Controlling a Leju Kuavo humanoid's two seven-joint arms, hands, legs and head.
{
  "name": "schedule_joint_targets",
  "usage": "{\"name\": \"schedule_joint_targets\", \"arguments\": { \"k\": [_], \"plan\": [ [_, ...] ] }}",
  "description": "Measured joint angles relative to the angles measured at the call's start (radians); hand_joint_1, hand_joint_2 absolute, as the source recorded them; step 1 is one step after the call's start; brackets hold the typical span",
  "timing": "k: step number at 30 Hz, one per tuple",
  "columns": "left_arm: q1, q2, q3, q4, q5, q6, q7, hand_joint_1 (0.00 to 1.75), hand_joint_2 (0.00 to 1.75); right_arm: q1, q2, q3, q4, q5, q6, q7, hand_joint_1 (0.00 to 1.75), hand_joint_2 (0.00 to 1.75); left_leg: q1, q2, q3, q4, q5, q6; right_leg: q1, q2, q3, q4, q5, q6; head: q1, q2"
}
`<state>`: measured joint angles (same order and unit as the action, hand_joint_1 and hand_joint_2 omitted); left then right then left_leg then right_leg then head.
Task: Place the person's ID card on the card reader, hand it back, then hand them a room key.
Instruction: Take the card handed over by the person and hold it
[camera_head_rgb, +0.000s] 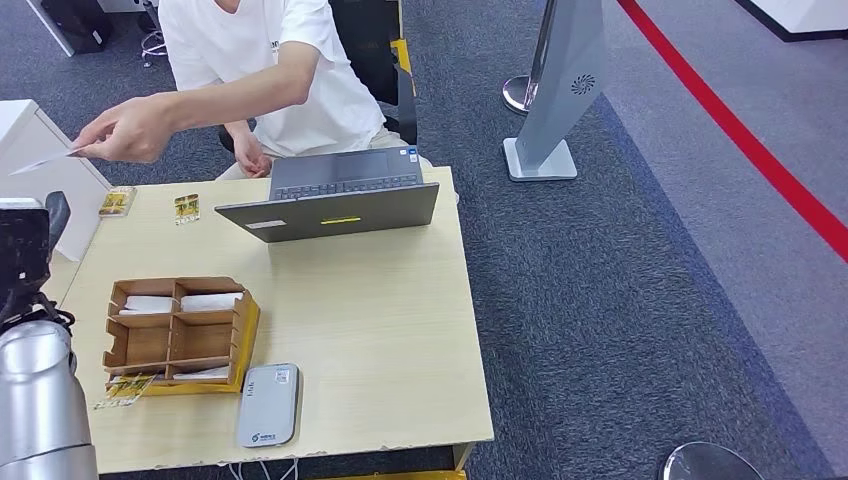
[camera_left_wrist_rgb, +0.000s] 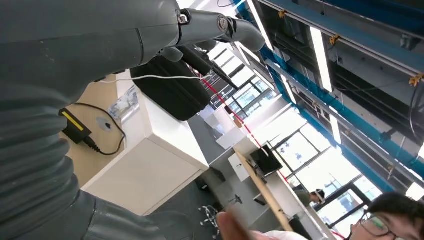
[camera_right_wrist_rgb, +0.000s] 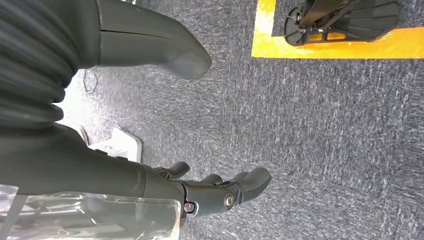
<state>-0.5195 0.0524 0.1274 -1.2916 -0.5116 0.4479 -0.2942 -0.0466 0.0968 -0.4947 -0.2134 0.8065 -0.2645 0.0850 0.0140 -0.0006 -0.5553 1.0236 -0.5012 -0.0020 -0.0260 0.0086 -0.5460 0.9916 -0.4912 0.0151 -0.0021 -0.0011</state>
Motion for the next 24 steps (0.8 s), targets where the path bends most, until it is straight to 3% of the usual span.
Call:
{"name": "schedule_joint_targets", "arguments": {
  "k": [20,24],
  "plan": [
    [-0.309,0.118,-0.261,0.412,-0.422,-0.040,0.253,0.00,1.75,-0.004,0.001,0.006,0.003,0.058,0.032,0.026,0.00,1.75,0.000,0.000,0.000,0.000,0.000,0.000,0.000,0.000,0.000,0.001,0.000,0.000,0.000,0.000],
    [-0.365,0.142,-0.311,0.490,-0.506,-0.039,0.300,1.75,1.75,-0.006,0.001,0.006,0.005,0.074,0.037,0.032,0.00,1.75,0.000,0.000,0.000,0.000,0.001,0.000,0.000,0.000,0.000,0.001,0.000,0.000,0.000,0.000]
  ]
}}
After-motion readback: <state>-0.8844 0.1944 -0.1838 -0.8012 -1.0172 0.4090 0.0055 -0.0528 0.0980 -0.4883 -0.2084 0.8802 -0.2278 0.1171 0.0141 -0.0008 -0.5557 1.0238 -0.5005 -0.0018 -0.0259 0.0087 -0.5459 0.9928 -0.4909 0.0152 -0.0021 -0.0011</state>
